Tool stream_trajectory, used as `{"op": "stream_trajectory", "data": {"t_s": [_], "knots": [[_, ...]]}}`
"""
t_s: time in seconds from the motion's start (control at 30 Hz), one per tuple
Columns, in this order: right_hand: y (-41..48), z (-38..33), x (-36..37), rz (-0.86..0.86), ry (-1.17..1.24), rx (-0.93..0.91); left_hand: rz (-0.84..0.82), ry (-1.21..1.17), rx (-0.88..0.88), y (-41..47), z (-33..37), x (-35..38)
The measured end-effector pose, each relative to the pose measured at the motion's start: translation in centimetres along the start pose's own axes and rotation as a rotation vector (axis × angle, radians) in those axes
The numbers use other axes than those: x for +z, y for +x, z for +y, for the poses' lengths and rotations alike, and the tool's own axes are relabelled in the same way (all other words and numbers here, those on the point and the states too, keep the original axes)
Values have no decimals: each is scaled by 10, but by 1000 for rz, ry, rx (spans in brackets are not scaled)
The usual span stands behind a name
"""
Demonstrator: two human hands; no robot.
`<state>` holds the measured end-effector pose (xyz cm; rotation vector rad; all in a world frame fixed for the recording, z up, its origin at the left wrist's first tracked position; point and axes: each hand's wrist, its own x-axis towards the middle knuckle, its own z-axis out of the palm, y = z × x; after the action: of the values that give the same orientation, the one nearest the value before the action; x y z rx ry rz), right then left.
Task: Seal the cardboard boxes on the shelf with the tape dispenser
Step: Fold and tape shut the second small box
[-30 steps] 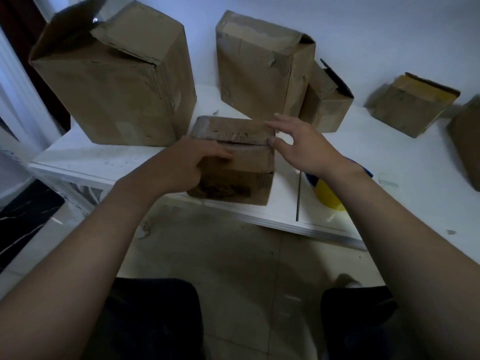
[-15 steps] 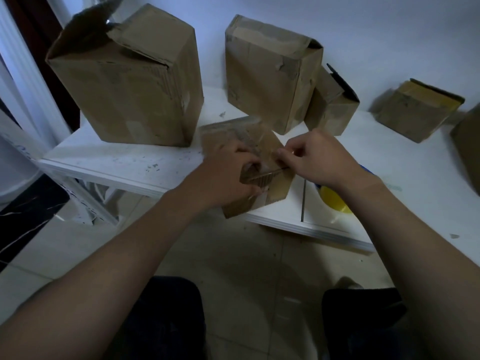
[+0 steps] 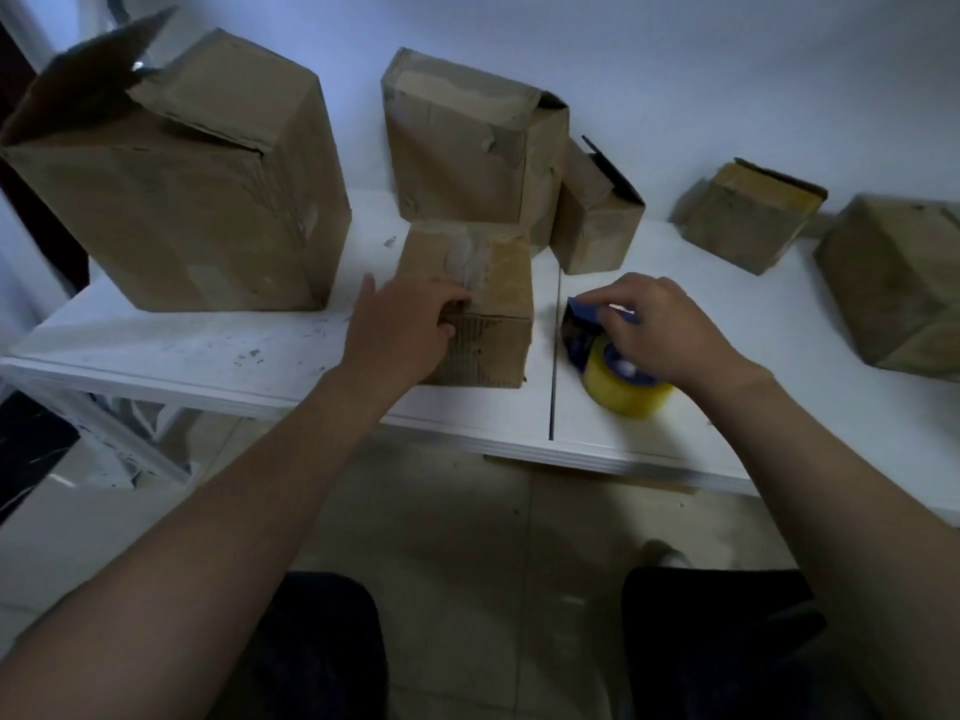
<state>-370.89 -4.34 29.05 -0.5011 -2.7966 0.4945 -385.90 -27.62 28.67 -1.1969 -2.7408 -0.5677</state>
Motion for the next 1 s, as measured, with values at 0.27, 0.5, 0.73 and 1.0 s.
{"op": "stream_trajectory", "data": {"t_s": [0.27, 0.5, 0.73, 1.0], "knots": [[-16, 63, 7, -147, 188, 621, 20, -110, 41, 6, 46, 7], [-22, 64, 19, -9, 368, 670, 9, -184, -32, 7, 70, 6], [-25, 43, -17, 163, 613, 442, -26, -745, -326, 14, 87, -10], [-36, 17, -47, 221, 746, 316, -247, -1245, -724, 16, 95, -10]]}}
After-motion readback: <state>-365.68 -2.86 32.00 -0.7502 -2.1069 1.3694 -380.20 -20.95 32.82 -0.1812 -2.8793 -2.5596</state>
